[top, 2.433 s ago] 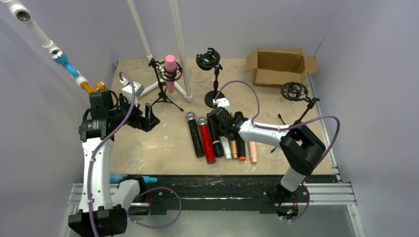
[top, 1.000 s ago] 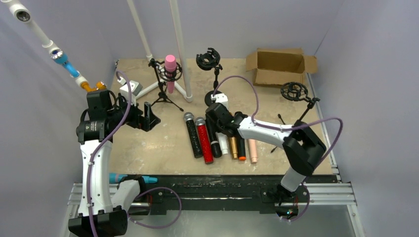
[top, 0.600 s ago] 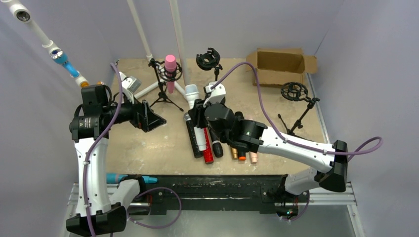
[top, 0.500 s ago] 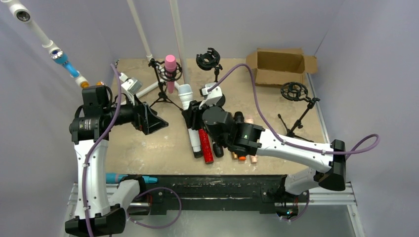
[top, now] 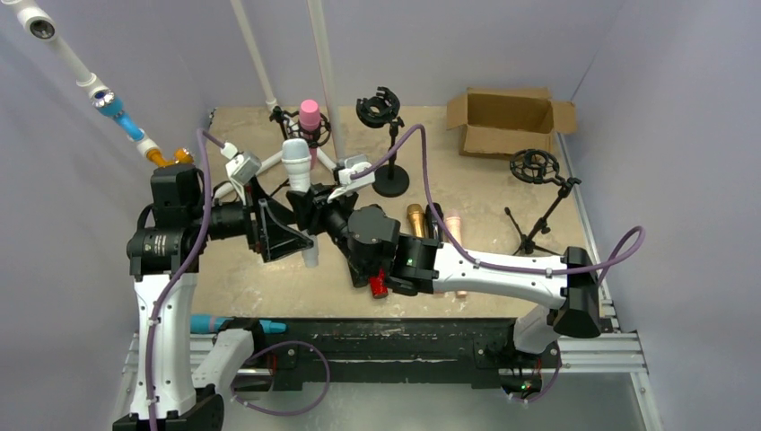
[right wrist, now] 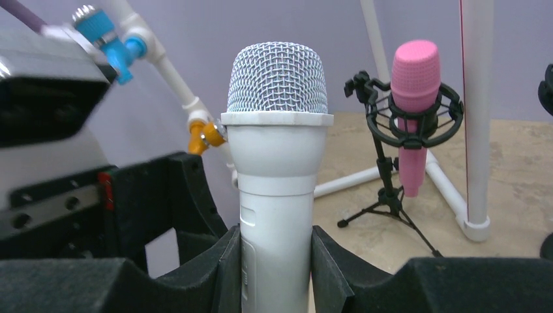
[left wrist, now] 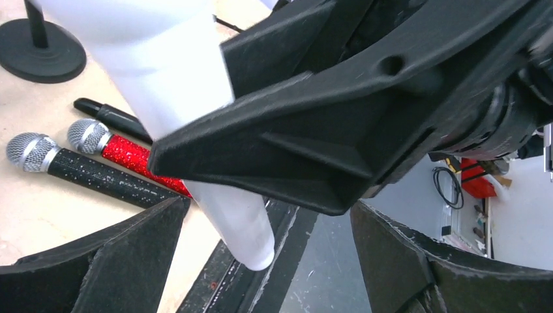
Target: Attach the microphones to the stand
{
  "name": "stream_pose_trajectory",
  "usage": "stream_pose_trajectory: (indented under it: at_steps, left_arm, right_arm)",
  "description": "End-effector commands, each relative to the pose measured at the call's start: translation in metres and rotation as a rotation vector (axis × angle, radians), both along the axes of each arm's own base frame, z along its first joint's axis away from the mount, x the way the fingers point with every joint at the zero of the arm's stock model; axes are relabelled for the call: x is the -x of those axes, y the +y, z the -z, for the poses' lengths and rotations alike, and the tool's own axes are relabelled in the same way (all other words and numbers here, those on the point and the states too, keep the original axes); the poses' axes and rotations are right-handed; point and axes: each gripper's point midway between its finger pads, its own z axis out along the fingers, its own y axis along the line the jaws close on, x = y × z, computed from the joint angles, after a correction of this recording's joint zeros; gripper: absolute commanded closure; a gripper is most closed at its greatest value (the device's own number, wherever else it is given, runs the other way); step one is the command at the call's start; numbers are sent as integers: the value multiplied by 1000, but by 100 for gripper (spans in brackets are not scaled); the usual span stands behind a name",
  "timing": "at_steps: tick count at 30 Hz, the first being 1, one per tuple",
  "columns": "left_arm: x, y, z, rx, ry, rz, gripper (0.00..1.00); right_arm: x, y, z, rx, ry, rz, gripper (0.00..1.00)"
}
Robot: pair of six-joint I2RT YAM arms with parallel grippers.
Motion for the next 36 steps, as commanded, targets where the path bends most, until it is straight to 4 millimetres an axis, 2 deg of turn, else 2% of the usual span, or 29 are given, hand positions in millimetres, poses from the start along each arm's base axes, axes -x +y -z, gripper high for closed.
stream_pose_trajectory:
  at_steps: [1,5,7,11,15,17,22,27,33,36]
  left_arm:
    - [1,-4,4,2,-4,11,0]
    - [-7,-4,14,-28,-3,-12,2]
    - [-11,-4,16,-29,-7,-19,10]
    - [-17,-5,16,-34,-22,-30,50]
    - [-24,0,18,-73,-55,-62,88]
    - [-26,3,19,-101,-83,-79,100]
    - [-24,8,24,-154,-147,-70,100]
    - [-22,8,25,-165,-167,-63,100]
    - [-18,6,26,-169,-167,-43,100]
    - [-15,6,30,-180,-169,-31,100]
  right_arm:
    - [4,-13,-66,-221,-87,43,100]
    - [12,-8,-77,-259,-111,21,100]
    - [14,-5,-77,-264,-111,6,100]
    - [18,-2,-71,-250,-97,-22,100]
    - [30,5,-64,-209,-50,-116,82]
    - [32,8,-60,-163,-16,-173,75]
    - [25,9,-38,-82,142,-368,56]
    - [30,6,-36,-24,163,-444,40]
    - [30,16,-33,-16,174,-460,37]
    - [29,22,-36,-28,170,-467,41]
